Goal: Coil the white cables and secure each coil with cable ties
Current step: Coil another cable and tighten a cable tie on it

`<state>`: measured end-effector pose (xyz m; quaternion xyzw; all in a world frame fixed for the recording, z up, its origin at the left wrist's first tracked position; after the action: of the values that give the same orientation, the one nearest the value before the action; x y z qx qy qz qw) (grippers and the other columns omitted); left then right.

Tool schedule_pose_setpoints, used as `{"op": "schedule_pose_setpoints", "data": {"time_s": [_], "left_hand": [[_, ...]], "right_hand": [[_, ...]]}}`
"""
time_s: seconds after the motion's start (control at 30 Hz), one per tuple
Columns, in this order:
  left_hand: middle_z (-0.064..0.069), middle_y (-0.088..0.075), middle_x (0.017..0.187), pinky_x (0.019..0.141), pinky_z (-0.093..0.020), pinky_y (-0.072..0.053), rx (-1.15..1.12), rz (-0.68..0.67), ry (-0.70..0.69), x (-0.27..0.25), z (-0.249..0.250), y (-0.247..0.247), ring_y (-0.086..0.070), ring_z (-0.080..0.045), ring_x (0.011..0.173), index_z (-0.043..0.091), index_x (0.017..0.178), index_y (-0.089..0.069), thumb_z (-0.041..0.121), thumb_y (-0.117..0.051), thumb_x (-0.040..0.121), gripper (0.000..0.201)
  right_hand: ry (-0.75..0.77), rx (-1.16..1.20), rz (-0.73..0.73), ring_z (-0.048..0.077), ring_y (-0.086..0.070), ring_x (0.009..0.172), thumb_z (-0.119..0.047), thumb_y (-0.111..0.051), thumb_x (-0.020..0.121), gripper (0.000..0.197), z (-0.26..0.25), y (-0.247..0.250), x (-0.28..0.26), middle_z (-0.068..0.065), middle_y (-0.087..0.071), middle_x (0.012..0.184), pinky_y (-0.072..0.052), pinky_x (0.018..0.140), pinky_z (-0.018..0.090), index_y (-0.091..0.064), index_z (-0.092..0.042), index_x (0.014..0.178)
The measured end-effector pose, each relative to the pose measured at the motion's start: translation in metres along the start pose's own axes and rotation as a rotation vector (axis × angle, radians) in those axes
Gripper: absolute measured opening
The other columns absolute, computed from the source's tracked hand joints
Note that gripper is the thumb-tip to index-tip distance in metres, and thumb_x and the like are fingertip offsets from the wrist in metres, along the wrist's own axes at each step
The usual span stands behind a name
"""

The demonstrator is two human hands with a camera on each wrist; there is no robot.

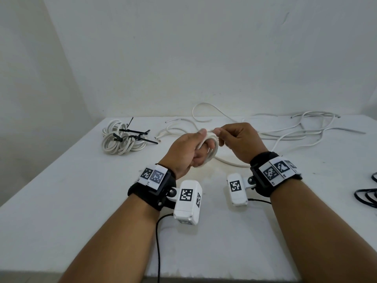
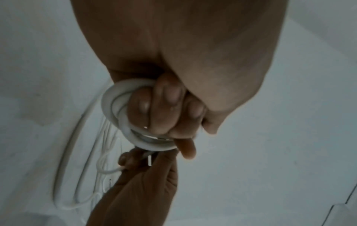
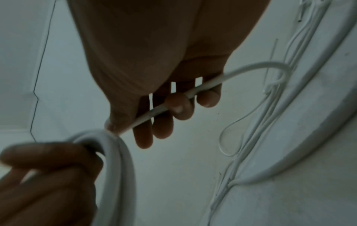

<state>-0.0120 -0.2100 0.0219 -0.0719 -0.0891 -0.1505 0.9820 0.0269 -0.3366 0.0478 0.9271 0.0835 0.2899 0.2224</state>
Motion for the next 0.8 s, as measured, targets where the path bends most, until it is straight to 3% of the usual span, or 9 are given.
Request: {"op": "schedule_pose_setpoints", "data": {"time_s": [0.1,0.2,0.27,0.33,0.37,0.43,0.5,0.63,0.8], "left_hand": [[0.004,-0.031,0.049,0.045,-0.020,-0.030,-0.199,-0.026,-0.092,-0.001,0.013,0.002,-0.027,-0.009,0.038,0.002,0.086,-0.061,0.028,-0.024,0.104,0.048],[0.002,-0.037,0.057,0.060,-0.025,-0.045,-0.328,-0.040,-0.186,0.000,0.024,0.009,-0.035,-0.011,0.045,-0.003,0.104,-0.059,0.025,-0.025,0.103,0.044],[0.000,-0.043,0.064,0.062,-0.027,-0.044,-0.349,-0.006,-0.191,0.001,0.025,0.015,-0.041,-0.012,0.052,-0.005,0.114,-0.054,0.019,-0.027,0.103,0.038],[0.000,-0.047,0.068,0.062,-0.026,-0.040,-0.334,0.070,-0.180,0.002,0.022,0.022,-0.046,-0.013,0.058,-0.005,0.119,-0.050,0.013,-0.029,0.103,0.033],[0.000,-0.048,0.069,0.064,-0.026,-0.039,-0.304,0.135,-0.173,0.002,0.020,0.028,-0.047,-0.013,0.059,-0.004,0.120,-0.050,0.011,-0.029,0.103,0.030],[0.001,-0.050,0.069,0.066,-0.025,-0.039,-0.183,0.268,-0.176,0.004,0.016,0.040,-0.049,-0.013,0.060,0.001,0.117,-0.052,0.010,-0.031,0.104,0.026],[0.005,-0.052,0.069,0.069,-0.026,-0.041,0.054,0.351,-0.190,0.004,0.014,0.046,-0.051,-0.013,0.062,0.009,0.113,-0.055,0.014,-0.033,0.105,0.024],[0.002,-0.056,0.070,0.078,-0.033,-0.047,0.518,0.374,-0.134,0.003,0.007,0.040,-0.055,-0.013,0.066,0.002,0.103,-0.057,0.024,-0.036,0.103,0.031],[0.000,-0.063,0.067,0.065,-0.030,-0.046,0.822,0.386,-0.044,0.008,0.007,0.037,-0.059,-0.017,0.063,-0.001,0.096,-0.060,0.034,-0.037,0.103,0.043]], "right_hand": [[-0.052,-0.137,-0.133,0.010,-0.039,0.045,-0.042,-0.047,0.101,0.053,0.003,-0.017,-0.003,-0.001,-0.048,0.049,-0.033,0.052,0.024,-0.063,-0.021,0.056],[-0.107,-0.187,-0.287,0.003,-0.040,0.039,-0.043,-0.041,0.104,0.059,0.001,-0.034,-0.008,-0.012,-0.049,0.043,-0.032,0.049,0.014,-0.061,-0.045,0.049],[-0.132,-0.238,-0.383,0.001,-0.042,0.042,-0.045,-0.041,0.103,0.057,0.000,-0.043,-0.010,-0.013,-0.050,0.047,-0.035,0.054,0.017,-0.058,-0.053,0.049],[-0.151,-0.295,-0.499,0.001,-0.044,0.048,-0.047,-0.043,0.102,0.042,0.003,-0.053,-0.013,-0.011,-0.053,0.057,-0.038,0.061,0.022,-0.064,-0.057,0.066],[-0.174,-0.314,-0.556,0.000,-0.048,0.053,-0.046,-0.046,0.101,0.028,0.006,-0.057,-0.016,-0.011,-0.055,0.063,-0.040,0.065,0.022,-0.068,-0.055,0.087],[-0.191,-0.364,-0.635,0.002,-0.058,0.071,-0.041,-0.050,0.100,0.025,0.008,-0.063,-0.020,-0.009,-0.063,0.078,-0.044,0.073,0.023,-0.067,-0.040,0.119],[-0.156,-0.433,-0.676,0.010,-0.063,0.086,-0.037,-0.053,0.099,0.029,0.006,-0.066,-0.023,-0.004,-0.068,0.094,-0.047,0.081,0.026,-0.065,-0.037,0.125],[-0.079,-0.481,-0.683,0.007,-0.056,0.070,-0.030,-0.057,0.096,0.025,-0.006,-0.071,-0.024,-0.004,-0.065,0.083,-0.043,0.067,0.022,-0.071,-0.031,0.117],[-0.036,-0.435,-0.599,0.002,-0.049,0.052,-0.026,-0.064,0.092,0.013,-0.014,-0.066,-0.021,-0.012,-0.059,0.065,-0.035,0.054,0.015,-0.076,-0.025,0.095]]}}
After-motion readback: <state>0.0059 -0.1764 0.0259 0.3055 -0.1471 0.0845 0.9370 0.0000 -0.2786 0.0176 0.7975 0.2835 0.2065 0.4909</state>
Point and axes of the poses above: each hand's wrist, its own x-axis towards the middle knuckle, its own y-axis out of the back of the hand, z = x × y, the point moved 8 cm from there along x, towards the middle knuckle
